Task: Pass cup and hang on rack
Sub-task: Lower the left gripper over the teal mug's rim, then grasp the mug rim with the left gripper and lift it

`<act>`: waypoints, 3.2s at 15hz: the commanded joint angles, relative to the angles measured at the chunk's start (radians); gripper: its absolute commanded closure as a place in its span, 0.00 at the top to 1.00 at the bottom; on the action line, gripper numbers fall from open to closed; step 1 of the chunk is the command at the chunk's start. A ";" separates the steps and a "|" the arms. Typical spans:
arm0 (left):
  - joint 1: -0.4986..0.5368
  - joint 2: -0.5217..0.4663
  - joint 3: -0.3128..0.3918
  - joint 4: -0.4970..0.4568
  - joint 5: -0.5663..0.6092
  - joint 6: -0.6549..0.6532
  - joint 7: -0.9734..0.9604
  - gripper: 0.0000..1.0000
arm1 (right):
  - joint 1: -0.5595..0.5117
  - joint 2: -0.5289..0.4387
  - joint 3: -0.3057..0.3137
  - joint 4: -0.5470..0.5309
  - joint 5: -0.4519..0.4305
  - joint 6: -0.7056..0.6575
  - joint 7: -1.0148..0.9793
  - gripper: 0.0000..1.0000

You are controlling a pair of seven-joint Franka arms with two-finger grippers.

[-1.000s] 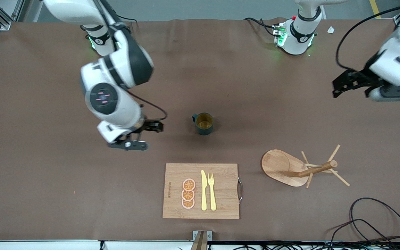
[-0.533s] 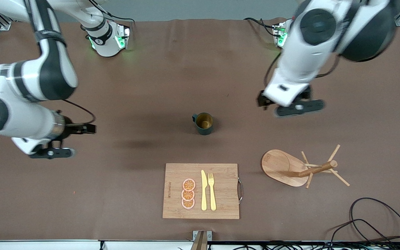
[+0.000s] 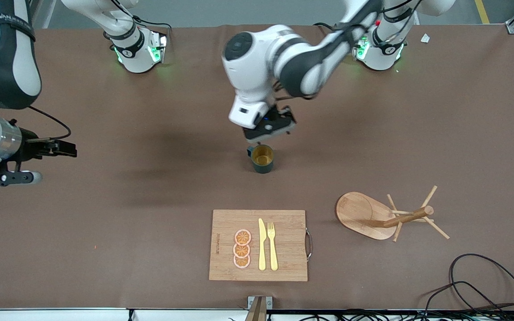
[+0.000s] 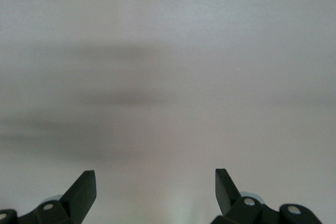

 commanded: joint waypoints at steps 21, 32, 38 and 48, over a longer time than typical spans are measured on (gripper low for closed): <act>-0.188 0.300 0.012 0.042 0.441 0.060 -0.970 0.81 | -0.060 -0.017 0.027 0.072 0.057 -0.041 0.101 1.00; -0.182 0.300 0.044 0.043 0.460 0.061 -0.957 0.61 | -0.045 -0.277 0.027 -0.141 0.003 -0.018 0.133 1.00; -0.182 0.295 0.044 0.045 0.460 0.061 -0.942 0.23 | -0.056 -0.330 0.022 -0.155 0.003 -0.054 0.133 1.00; -0.032 0.151 0.023 0.094 0.315 0.061 -0.555 0.04 | -0.054 -0.324 0.022 -0.098 0.015 -0.125 0.153 1.00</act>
